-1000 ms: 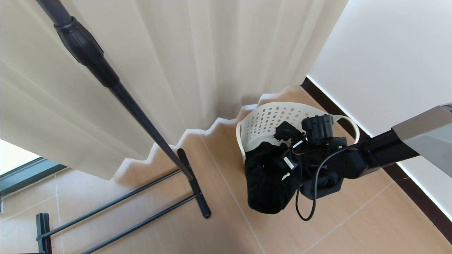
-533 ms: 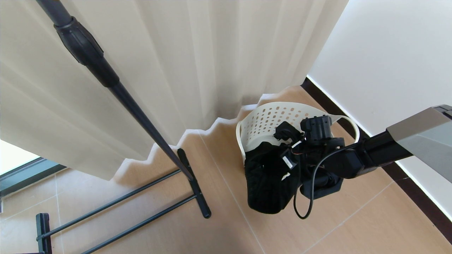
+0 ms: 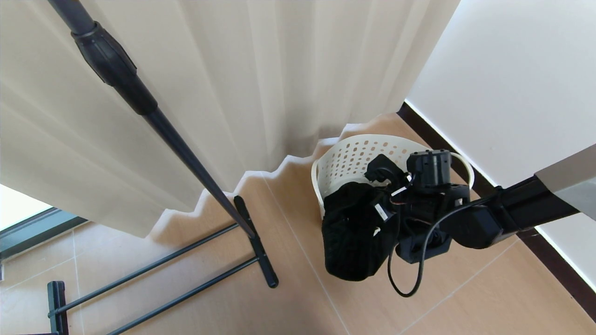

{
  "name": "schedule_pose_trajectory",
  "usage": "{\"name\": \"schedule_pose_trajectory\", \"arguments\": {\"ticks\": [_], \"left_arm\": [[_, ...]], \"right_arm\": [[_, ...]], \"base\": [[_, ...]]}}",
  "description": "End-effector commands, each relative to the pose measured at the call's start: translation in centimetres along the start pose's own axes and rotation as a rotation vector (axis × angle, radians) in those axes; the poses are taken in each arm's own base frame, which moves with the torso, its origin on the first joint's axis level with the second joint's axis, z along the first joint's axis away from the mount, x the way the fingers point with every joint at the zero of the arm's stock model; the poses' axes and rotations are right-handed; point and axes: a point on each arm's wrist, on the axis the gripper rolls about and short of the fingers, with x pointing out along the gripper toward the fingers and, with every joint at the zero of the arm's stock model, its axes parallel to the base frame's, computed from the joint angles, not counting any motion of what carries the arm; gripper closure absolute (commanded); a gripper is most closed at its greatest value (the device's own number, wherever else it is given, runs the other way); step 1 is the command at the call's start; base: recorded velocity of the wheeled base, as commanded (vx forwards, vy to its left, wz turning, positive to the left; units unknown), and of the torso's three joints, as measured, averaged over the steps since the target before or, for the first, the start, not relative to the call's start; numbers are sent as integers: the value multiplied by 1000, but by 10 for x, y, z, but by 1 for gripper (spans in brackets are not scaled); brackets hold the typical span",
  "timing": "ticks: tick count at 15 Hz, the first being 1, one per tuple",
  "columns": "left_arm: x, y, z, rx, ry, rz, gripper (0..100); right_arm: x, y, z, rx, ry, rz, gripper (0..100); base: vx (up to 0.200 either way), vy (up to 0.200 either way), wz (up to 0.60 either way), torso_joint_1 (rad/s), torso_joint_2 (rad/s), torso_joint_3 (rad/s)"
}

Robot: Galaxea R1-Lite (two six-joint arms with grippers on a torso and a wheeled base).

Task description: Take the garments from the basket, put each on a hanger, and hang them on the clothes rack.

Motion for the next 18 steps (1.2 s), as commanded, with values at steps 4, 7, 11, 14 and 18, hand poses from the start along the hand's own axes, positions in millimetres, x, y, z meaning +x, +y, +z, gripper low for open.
{"name": "schedule_pose_trajectory", "arguments": {"ticks": [4,7,11,14,18], "left_arm": [[0,0,0,3,1,2,0],[0,0,0,3,1,-3,0],[0,0,0,4,1,-3,0],[0,0,0,4,-1,-8,0],[0,0,1,3,1,-9,0]], "right_arm": [[-138,30,46,-17,-248,-9,100],[-201,34,59,-18,-384,33,100],[-199,41,53,-34,-359,57,100],[-191,42,51,-40,-340,54,100],[-190,32,53,-23,-366,41,100]], "base": [[0,0,0,0,0,0],[0,0,0,0,0,0],[0,0,0,0,0,0],[0,0,0,0,0,0],[0,0,0,0,0,0]]}}
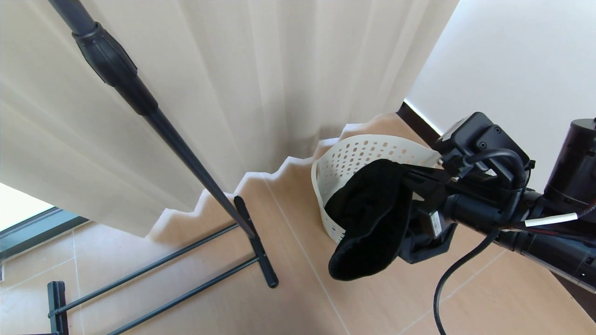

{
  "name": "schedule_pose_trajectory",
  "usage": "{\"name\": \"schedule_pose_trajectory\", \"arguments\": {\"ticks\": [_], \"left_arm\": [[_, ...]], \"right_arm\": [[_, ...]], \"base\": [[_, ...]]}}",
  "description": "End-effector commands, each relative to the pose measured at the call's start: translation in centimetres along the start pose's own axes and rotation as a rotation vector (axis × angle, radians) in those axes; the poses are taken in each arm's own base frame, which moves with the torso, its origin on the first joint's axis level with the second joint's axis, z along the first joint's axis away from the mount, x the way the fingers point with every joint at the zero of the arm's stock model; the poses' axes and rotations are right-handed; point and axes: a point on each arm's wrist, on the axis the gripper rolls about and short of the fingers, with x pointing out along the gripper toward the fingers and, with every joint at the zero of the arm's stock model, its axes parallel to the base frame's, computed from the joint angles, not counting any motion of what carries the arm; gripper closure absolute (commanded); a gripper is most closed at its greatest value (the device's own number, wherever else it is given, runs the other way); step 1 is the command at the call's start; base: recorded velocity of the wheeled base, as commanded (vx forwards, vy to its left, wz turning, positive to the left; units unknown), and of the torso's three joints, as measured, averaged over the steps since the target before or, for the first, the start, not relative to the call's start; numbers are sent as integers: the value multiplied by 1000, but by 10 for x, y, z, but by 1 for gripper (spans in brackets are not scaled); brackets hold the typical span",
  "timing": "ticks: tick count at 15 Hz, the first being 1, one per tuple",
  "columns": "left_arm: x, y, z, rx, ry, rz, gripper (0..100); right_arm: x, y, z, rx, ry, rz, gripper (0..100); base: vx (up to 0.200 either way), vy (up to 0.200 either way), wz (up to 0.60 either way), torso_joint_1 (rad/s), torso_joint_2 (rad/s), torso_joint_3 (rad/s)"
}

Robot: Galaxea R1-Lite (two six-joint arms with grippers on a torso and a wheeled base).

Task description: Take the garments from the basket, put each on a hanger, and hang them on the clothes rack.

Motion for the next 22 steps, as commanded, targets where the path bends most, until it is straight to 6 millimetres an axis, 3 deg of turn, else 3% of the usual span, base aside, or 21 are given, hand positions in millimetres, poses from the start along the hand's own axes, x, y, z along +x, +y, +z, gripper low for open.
{"name": "schedule_pose_trajectory", "arguments": {"ticks": [1,19,22], "left_arm": [[0,0,0,-1,1,0,0],[0,0,0,-1,1,0,0],[0,0,0,-1,1,0,0]], "right_arm": [[1,-4,0,5,-12,-9,100],[5,-2,-6,8,0,-6,100],[6,-1,-7,7,6,-5,100]], "base": [[0,0,0,7,2,56],[0,0,0,1,2,192],[0,0,0,41,-255,-17]]}}
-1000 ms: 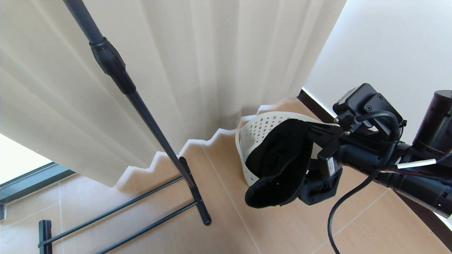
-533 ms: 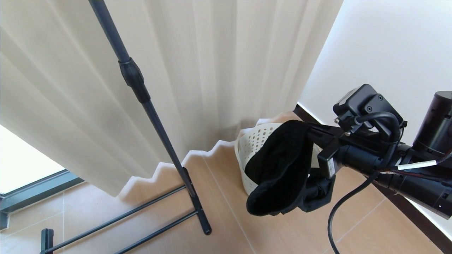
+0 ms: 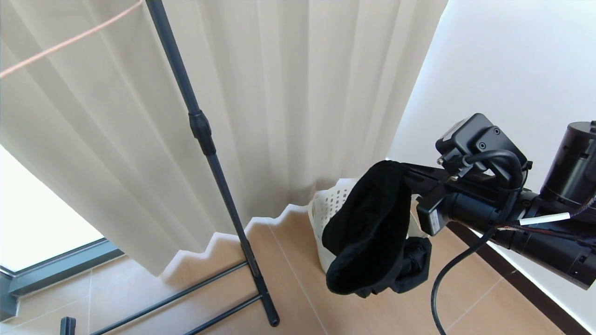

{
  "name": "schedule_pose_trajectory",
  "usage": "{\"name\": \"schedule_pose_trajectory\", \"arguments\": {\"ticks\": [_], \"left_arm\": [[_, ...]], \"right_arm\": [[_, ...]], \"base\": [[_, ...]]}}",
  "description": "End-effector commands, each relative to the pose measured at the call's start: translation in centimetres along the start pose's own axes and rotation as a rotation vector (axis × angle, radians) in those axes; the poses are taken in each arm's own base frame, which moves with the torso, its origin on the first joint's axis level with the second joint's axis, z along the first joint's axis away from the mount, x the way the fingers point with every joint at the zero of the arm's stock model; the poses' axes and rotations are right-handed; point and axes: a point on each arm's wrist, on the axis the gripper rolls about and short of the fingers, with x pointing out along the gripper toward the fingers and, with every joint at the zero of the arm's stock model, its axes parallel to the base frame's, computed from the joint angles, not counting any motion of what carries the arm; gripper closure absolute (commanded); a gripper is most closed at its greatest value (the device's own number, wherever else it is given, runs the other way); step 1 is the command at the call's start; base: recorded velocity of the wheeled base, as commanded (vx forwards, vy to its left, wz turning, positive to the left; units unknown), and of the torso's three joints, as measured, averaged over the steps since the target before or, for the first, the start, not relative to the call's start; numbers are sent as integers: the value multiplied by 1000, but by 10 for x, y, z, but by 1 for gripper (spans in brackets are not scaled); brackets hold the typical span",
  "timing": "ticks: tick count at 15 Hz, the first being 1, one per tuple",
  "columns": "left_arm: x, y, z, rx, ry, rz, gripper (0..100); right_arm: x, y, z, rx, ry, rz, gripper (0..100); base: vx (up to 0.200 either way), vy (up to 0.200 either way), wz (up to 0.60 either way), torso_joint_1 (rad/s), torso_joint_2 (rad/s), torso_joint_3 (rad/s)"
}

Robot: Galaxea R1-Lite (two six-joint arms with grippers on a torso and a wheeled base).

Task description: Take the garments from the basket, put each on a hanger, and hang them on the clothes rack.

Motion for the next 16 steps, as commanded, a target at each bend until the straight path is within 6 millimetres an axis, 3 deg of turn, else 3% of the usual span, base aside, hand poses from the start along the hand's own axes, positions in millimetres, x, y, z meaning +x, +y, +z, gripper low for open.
{"name": "schedule_pose_trajectory", "arguments": {"ticks": [1,10,16], "left_arm": [[0,0,0,0,0,0,0],[0,0,0,0,-1,0,0],[0,0,0,0,-1,0,0]], "right_arm": [[1,1,-1,-1,4,1,100],[-1,0,-3,-2,11,0,100],[-1,0,-3,-2,11,0,100]], "base": [[0,0,0,76,-393,-124],[0,0,0,129,-457,-139],[0,0,0,194,-515,-294]]}}
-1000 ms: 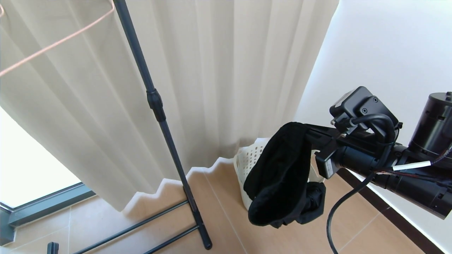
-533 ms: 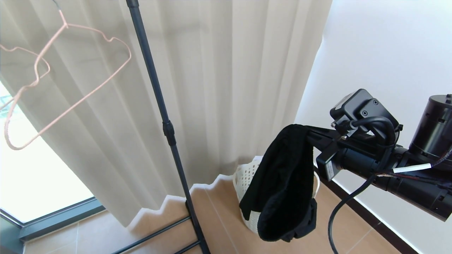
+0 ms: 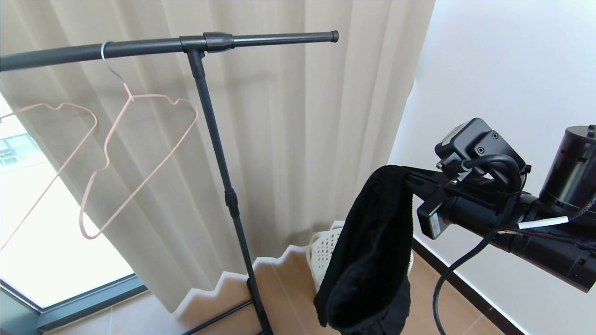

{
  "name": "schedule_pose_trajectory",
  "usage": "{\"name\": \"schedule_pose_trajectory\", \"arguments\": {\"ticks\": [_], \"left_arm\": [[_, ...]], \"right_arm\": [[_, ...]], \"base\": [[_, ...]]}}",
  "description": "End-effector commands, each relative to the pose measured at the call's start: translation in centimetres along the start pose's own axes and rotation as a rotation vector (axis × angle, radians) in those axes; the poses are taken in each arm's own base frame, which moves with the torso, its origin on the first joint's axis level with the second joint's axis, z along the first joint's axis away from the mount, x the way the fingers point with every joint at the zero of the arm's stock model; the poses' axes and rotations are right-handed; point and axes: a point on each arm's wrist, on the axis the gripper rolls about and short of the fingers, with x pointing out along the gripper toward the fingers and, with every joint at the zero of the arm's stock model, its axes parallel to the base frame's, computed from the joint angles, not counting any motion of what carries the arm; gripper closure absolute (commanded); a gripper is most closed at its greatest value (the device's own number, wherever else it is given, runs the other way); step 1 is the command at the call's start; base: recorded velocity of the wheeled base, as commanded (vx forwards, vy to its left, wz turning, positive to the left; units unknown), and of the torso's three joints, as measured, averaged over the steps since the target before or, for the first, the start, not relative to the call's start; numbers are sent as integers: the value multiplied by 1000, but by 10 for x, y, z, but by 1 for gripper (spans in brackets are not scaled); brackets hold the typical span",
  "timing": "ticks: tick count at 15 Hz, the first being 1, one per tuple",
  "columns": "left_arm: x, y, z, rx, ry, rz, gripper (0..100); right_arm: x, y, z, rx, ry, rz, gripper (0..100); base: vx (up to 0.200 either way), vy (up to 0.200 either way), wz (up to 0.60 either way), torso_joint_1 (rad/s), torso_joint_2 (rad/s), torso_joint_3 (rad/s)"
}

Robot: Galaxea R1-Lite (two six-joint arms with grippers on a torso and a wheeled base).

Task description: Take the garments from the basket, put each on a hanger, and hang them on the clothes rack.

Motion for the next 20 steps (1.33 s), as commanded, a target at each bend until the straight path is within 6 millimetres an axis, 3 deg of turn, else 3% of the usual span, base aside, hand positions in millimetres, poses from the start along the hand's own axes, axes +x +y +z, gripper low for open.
{"name": "schedule_pose_trajectory", "arguments": {"ticks": [1,10,20], "left_arm": [[0,0,0,-1,1,0,0],[0,0,0,-2,0,0,0],[0,0,0,-2,0,2,0]], "right_arm": [[0,0,0,0,-1,0,100],[1,0,0,0,1,-1,100],[1,1,-2,1,-5,-2,100]], "base": [[0,0,0,212,-520,-237],[0,0,0,236,-561,-238],[0,0,0,153,-335,-182]]}}
